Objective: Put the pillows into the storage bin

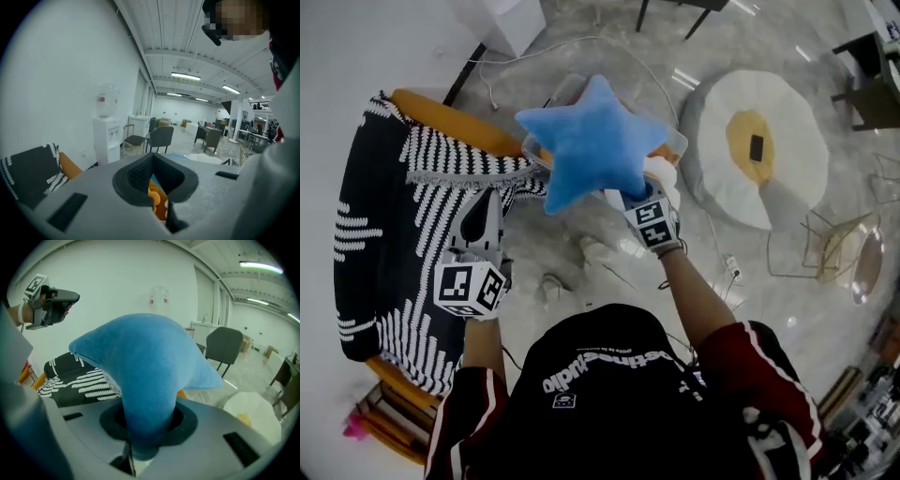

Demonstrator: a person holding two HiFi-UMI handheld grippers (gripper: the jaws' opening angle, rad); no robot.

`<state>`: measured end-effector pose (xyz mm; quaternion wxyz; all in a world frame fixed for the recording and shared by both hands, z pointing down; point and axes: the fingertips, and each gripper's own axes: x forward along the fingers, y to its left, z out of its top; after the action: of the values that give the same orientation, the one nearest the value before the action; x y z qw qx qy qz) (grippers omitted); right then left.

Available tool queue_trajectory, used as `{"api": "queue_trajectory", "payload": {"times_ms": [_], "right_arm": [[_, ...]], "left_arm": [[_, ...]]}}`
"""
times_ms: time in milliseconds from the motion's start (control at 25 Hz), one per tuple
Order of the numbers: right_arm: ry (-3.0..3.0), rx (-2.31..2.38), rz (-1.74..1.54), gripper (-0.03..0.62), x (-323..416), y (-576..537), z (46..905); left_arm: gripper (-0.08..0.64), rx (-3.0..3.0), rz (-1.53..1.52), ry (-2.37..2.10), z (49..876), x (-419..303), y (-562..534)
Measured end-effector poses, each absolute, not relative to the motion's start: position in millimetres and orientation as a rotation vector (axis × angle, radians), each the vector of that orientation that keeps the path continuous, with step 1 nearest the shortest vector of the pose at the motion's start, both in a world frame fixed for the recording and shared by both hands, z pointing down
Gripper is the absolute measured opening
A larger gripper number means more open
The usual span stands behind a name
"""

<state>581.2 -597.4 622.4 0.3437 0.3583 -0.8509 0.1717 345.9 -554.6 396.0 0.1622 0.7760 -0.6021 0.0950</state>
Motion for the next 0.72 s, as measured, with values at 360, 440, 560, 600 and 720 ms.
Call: {"api": "queue_trajectory", "payload": {"times_ms": [360, 440, 560, 600, 720], "right_arm": [[-2.101, 1.006, 0.497, 0.103, 629, -616, 720], [-2.067, 0.993, 0.512, 0.147, 633, -619, 749], [-1.964, 0.952, 0.544, 0.337, 642, -620, 806], [-1.936, 0.943, 0.543, 0.336, 645, -619, 819], [-1.921, 0.952, 0.572, 0.345, 650, -616, 827]], "left_arm": [[0.003, 2.200, 0.413, -1.623, 448, 373, -561], [0.003, 2.175, 0.447, -1.629, 457, 370, -555], [0.003, 2.143, 0.483, -1.636, 467, 364, -548], [0.003, 2.139, 0.495, -1.633, 470, 362, -545], [0.002, 2.136, 0.522, -1.618, 476, 357, -541]]}}
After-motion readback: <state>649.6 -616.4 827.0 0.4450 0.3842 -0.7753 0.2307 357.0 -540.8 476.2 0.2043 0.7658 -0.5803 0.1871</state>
